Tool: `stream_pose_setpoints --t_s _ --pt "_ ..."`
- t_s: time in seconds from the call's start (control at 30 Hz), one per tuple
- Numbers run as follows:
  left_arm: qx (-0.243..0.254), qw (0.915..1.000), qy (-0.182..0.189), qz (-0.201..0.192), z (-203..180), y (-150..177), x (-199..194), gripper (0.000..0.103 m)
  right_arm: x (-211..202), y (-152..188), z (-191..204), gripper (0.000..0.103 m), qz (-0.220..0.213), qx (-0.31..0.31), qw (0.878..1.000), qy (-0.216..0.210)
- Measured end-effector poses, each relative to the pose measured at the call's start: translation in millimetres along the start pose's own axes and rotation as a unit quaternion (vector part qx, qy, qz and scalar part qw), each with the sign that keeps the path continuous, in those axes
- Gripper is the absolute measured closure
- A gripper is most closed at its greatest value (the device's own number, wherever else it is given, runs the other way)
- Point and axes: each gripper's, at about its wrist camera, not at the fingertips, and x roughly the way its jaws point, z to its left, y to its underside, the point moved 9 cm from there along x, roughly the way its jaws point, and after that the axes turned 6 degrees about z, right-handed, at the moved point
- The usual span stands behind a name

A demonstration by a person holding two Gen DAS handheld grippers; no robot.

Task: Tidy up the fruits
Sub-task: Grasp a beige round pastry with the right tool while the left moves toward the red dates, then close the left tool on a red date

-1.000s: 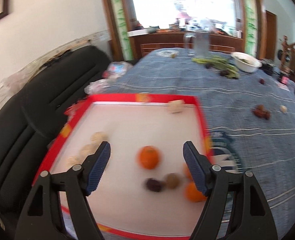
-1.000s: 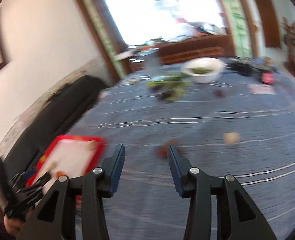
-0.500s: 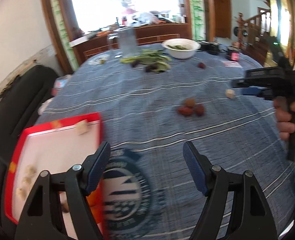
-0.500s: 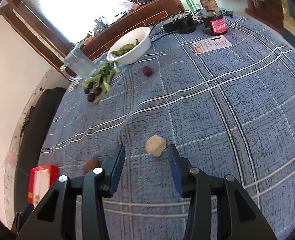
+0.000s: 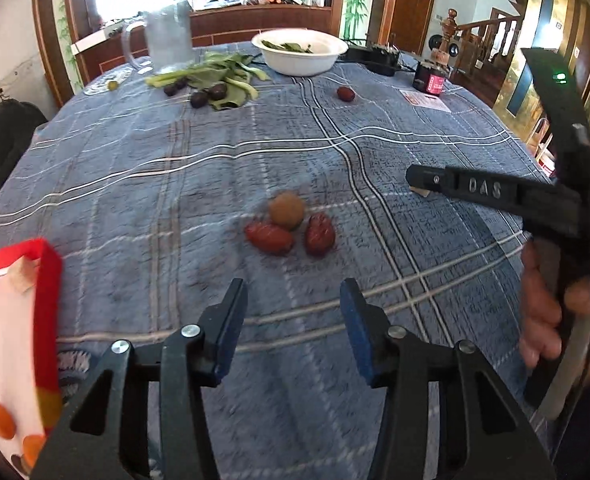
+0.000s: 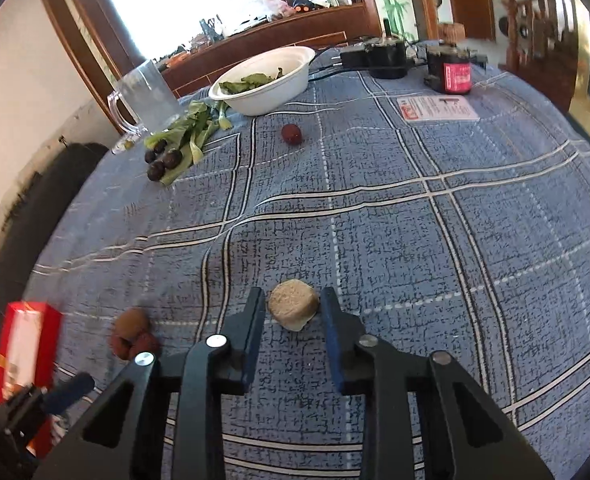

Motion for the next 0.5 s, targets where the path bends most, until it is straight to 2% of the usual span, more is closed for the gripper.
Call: stream_pose_setpoints --t_s 0.27,0.5 --pt "0.003 1.0 -0.004 0.007 -11.6 -23.2 22.2 0.053 -2.6 2.0 -7.1 0.077 0.014 0.024 0.999 -0.016" --pt "0.008 0.9999 -0.007 -0.008 -14.9 -30.7 27.9 0.057 -4.5 4.5 -6.3 0.077 0.019 0.03 0.999 -0.023"
